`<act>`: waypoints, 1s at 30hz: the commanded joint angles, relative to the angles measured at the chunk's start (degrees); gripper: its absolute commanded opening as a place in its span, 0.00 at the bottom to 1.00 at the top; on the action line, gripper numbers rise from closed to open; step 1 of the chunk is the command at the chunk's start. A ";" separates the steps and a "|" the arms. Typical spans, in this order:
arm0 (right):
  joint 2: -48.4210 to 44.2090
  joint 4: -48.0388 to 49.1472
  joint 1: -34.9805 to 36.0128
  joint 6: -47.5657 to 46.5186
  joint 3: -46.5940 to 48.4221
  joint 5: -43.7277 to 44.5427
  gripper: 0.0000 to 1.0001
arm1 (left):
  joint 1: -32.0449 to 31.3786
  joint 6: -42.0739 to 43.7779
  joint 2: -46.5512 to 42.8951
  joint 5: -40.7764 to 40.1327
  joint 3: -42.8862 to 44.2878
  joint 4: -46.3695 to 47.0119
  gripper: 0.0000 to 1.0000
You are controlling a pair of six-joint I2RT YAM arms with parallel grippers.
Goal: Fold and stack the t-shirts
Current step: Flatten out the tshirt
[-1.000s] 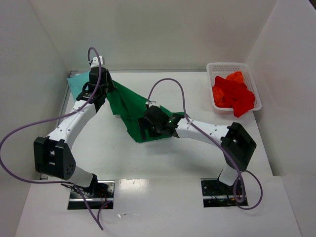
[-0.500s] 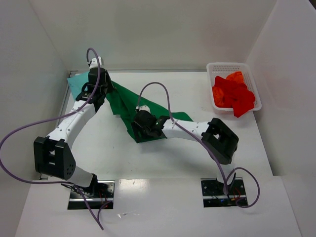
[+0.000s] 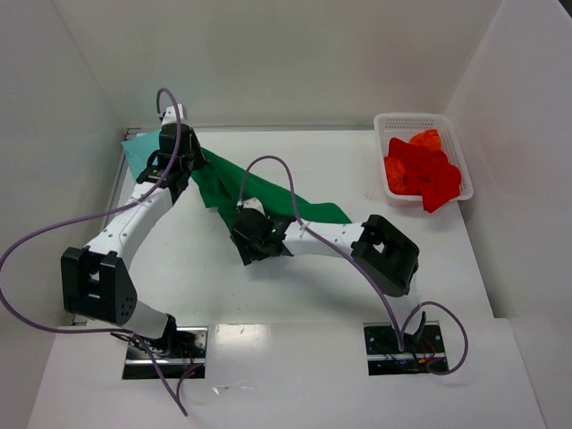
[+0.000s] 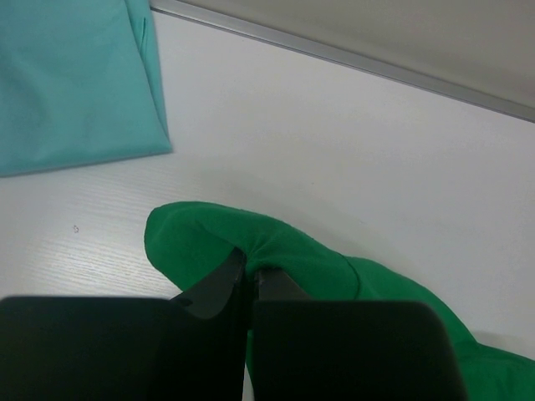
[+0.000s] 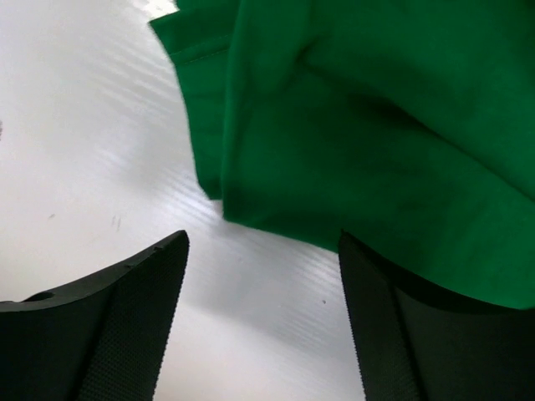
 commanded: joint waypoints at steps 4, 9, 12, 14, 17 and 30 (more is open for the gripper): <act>1.43 1.61 0.72 0.76 3.23 6.39 0.70 | 0.40 -0.34 0.09 0.36 -0.47 2.36 0.00; 2.86 0.99 0.72 0.76 4.04 7.12 0.66 | 0.74 -0.34 0.09 0.89 -0.47 2.35 0.00; 2.86 1.52 0.72 0.76 4.04 7.12 0.66 | 0.92 -0.34 0.09 0.89 -0.47 2.35 0.00; 3.10 1.52 0.72 0.51 4.57 7.12 0.66 | 0.92 -0.34 0.09 0.89 -0.47 2.35 0.00; 3.39 1.52 0.72 0.23 4.57 7.03 0.66 | 0.92 -0.34 0.09 0.97 -0.47 2.35 0.00; 4.26 2.57 0.72 -0.56 4.57 4.10 0.64 | 0.92 -0.34 0.09 1.41 -0.47 2.35 0.00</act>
